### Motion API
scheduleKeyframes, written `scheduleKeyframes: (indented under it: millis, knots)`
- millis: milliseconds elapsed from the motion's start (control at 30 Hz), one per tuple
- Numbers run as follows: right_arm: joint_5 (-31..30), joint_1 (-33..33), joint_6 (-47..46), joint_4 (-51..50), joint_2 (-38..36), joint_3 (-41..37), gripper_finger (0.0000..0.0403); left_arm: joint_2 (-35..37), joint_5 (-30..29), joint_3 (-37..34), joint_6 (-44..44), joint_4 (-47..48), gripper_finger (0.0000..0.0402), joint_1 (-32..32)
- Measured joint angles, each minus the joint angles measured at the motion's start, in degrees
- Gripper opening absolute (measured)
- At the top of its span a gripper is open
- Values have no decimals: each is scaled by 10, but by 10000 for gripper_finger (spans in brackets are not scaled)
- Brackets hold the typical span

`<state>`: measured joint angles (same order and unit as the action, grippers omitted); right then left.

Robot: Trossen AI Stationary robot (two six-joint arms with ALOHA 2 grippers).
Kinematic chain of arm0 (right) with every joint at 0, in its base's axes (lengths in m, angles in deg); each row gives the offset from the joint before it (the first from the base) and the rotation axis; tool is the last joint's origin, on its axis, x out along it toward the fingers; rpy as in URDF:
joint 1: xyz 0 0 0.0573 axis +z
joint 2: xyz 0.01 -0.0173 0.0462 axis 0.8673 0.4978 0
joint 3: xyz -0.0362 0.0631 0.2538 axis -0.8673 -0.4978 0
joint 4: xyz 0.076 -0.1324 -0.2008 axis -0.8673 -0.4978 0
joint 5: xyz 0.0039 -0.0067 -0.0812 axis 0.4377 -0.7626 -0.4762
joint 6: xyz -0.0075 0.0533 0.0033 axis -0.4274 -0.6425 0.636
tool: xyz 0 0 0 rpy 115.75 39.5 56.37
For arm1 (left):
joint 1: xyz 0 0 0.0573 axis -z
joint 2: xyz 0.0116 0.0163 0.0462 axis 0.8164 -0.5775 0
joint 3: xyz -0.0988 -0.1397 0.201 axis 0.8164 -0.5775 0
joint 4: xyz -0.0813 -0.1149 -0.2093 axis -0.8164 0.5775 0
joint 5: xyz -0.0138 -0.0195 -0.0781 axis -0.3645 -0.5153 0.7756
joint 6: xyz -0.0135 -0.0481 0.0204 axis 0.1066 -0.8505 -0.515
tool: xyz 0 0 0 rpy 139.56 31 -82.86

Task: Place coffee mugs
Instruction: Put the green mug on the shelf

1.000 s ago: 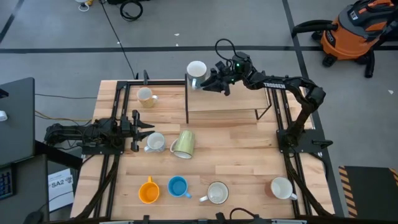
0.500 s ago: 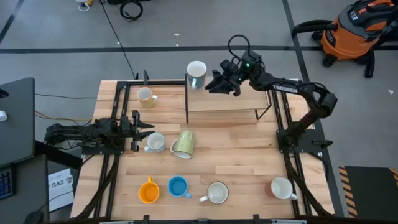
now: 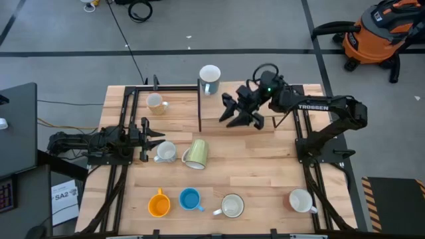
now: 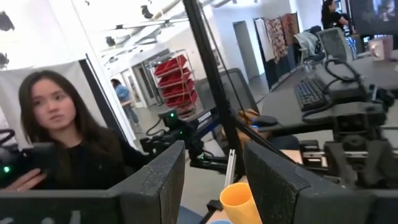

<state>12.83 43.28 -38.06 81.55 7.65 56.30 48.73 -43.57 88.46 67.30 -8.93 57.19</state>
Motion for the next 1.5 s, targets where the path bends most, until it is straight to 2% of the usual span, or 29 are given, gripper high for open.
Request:
scheduleKeyframes:
  millis: [233, 400, 633, 767, 900, 1067, 1300, 1500]
  knots:
    - [-102, 83, 65, -58, 0, 0, 170, 0, 0, 0, 0, -5, 110, 0]
    - [-193, 135, 106, -132, 1, 0, 169, 0, 5, 0, -23, -50, 110, 0]
    - [-374, 198, 158, -267, 1, 0, 169, -6, 7, 0, -71, -125, 110, 0]
    - [-457, 220, 169, -335, 1, 0, 169, -33, 17, 2, -73, -155, 110, 0]
    - [-514, 229, 169, -396, 1, 0, 169, -90, 24, 38, -81, -156, 110, 8]
    - [-544, 230, 168, -438, 1, 0, 169, -200, 24, 99, -55, -154, 110, 34]
    - [-541, 230, 167, -439, 1, 0, 169, -355, 24, 198, -35, -153, 115, 65]
    - [-540, 230, 168, -439, 1, 0, 169, -463, 23, 274, -35, -145, 166, 88]
